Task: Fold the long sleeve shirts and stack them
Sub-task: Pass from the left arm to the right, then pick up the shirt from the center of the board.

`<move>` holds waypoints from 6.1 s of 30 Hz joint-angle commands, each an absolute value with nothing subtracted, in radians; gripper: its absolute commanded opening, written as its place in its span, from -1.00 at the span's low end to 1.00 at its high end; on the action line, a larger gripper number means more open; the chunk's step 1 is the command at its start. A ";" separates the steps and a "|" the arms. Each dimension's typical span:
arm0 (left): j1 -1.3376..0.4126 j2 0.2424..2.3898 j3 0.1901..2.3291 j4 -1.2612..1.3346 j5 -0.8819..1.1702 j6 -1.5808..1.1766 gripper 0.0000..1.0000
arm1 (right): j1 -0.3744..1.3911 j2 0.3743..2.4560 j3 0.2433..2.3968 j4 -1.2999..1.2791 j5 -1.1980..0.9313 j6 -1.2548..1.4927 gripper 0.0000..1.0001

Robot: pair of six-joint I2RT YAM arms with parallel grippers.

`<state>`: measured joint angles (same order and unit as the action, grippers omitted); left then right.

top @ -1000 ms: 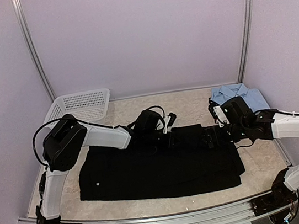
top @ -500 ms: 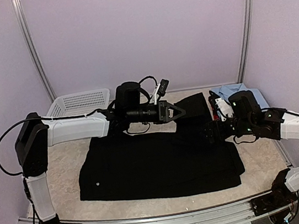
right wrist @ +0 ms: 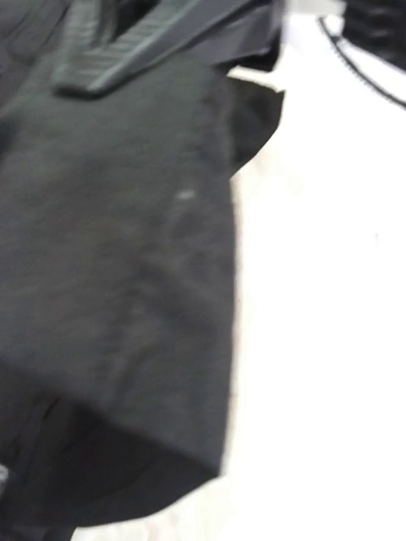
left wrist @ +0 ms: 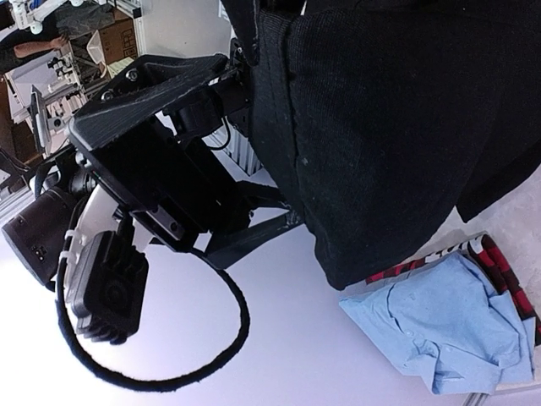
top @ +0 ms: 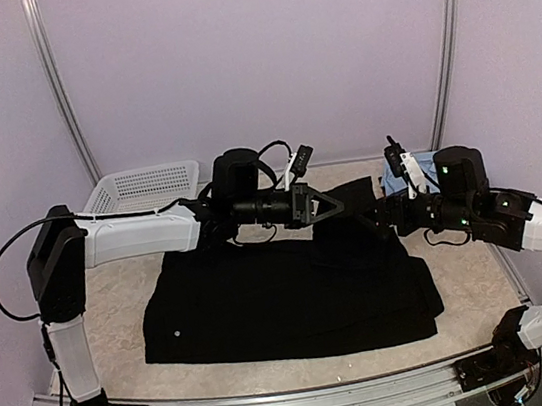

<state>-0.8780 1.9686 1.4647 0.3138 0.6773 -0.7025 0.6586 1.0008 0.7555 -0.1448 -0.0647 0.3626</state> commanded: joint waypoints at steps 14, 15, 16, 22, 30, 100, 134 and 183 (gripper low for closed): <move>-0.918 1.930 1.399 0.452 0.706 -0.680 -1.00 | 0.582 1.047 0.718 0.068 -0.291 0.673 0.42; -0.918 1.929 1.394 0.460 0.706 -0.679 -1.00 | 0.580 1.054 0.712 0.087 -0.303 0.684 0.36; -0.919 1.928 1.391 0.466 0.706 -0.679 -1.00 | 0.578 1.061 0.707 0.098 -0.313 0.692 0.31; -0.919 1.918 1.362 0.495 0.702 -0.675 -1.00 | 0.567 1.069 0.667 0.148 -0.342 0.715 0.09; -0.915 1.901 1.344 0.489 0.672 -0.663 -1.00 | 0.561 1.015 0.631 0.089 -0.299 0.725 0.25; -0.829 2.056 1.513 0.338 0.892 -1.211 -1.00 | 0.926 1.306 1.045 -0.336 0.536 -0.198 -1.00; -0.562 1.877 1.439 -0.487 -0.046 0.293 0.44 | 0.853 0.955 1.253 -0.722 0.389 -0.050 -1.00; -0.390 2.314 1.921 -0.958 0.357 0.911 -0.18 | 0.845 0.937 1.444 -0.900 0.440 -0.070 -1.00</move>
<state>-0.3916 2.2967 1.8915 -0.9249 0.3180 0.8989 0.8547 0.9539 1.4590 -0.9226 0.4236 -0.0628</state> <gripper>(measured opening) 0.457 0.009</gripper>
